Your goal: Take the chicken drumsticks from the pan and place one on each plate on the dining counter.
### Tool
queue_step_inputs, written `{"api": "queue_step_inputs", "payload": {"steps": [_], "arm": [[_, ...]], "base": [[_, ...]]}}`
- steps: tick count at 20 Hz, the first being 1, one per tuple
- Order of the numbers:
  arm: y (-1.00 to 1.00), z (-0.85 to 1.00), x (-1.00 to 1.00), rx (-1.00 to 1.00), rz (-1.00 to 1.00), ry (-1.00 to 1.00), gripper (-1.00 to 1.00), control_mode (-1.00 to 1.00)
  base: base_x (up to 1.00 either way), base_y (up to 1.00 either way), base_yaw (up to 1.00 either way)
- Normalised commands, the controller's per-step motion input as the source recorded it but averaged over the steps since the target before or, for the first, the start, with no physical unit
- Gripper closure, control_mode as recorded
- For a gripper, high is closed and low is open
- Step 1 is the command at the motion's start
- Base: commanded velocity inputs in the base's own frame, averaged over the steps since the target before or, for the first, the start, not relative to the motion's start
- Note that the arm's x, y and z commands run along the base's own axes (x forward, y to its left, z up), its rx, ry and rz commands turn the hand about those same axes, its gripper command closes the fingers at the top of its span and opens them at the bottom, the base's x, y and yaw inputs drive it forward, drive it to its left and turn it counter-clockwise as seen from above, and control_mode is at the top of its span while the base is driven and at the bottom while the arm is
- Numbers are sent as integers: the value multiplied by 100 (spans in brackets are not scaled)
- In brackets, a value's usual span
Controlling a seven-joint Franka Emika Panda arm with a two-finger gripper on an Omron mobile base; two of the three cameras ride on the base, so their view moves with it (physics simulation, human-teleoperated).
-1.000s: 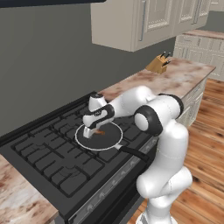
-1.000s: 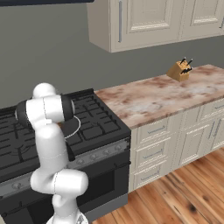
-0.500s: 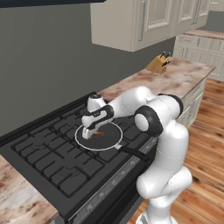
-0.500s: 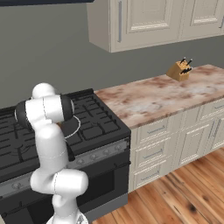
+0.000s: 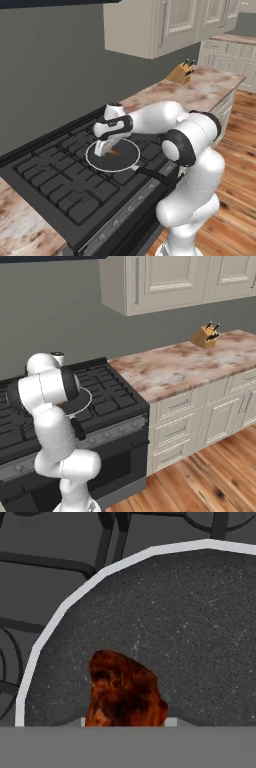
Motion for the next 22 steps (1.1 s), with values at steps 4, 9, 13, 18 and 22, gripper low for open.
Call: {"api": "queue_step_inputs", "payload": {"steps": [4,9,13,18,22], "arm": [[-9,60,-80,17,0,0,100,-100],[-23,38,-84,1,0,-2,100,-100],[-32,46,-69,-1,0,0,100,-100],[-42,53,-64,0,-6,5,100,-100],[-50,30,-75,-10,-7,0,100,-100]], "base": [[0,0,0],[0,0,0],[0,0,0],[0,0,0],[0,0,0]]}}
